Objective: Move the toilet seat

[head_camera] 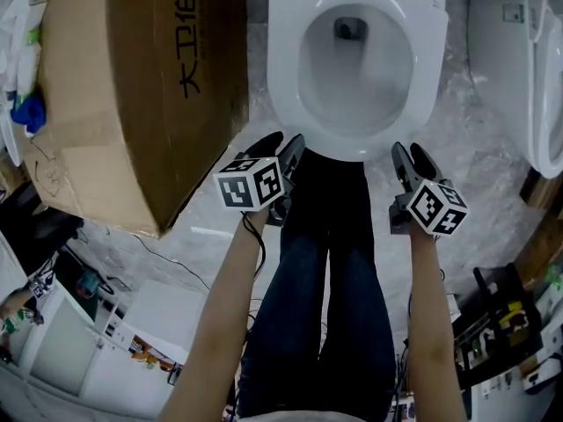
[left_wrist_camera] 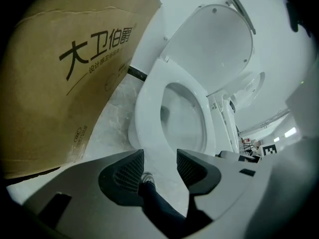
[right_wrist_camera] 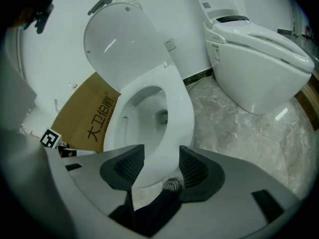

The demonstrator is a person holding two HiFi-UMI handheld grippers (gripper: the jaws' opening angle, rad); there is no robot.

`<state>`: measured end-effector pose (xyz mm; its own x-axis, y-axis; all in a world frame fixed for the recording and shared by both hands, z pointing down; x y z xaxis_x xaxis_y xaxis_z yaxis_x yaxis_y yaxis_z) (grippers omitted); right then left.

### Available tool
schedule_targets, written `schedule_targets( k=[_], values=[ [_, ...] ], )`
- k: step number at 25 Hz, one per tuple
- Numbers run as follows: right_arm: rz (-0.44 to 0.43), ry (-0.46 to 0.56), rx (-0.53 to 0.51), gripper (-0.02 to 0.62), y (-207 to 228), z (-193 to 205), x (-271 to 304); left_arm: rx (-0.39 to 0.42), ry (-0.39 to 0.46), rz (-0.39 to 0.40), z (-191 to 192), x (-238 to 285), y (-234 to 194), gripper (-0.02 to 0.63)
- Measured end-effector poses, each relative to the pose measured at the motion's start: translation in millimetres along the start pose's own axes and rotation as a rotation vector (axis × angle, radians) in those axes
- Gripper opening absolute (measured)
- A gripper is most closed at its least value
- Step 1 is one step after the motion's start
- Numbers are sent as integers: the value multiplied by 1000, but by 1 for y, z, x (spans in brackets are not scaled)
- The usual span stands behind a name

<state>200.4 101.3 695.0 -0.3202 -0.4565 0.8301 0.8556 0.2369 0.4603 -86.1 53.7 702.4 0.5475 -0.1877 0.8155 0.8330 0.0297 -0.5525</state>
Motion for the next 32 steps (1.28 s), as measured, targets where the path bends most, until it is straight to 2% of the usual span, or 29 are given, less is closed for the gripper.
schedule_targets(
  k=[10, 17, 28, 32],
  values=[
    [25, -21, 41, 244, 14, 9, 16, -34, -12, 14, 10, 17, -14, 245],
    [6, -46, 42, 244, 18, 15, 27, -63, 12, 63, 10, 24, -14, 249],
    [8, -41, 62, 245, 19, 14, 35, -66, -3, 69, 11, 37, -9, 248],
    [4, -43, 62, 247, 19, 14, 36, -20, -15, 46, 12, 40, -7, 247]
  ],
)
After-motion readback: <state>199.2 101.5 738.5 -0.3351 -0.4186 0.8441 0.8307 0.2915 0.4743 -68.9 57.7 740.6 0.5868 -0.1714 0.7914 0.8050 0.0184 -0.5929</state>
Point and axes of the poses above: the fingertips, and each gripper's own axes: x forward along the fingers, y to its right, z out of its underside, the point moved 5 cm from there along -x, backward along the fingers, and after that the axes turned 1 degree about z, right-handed, at the moved point
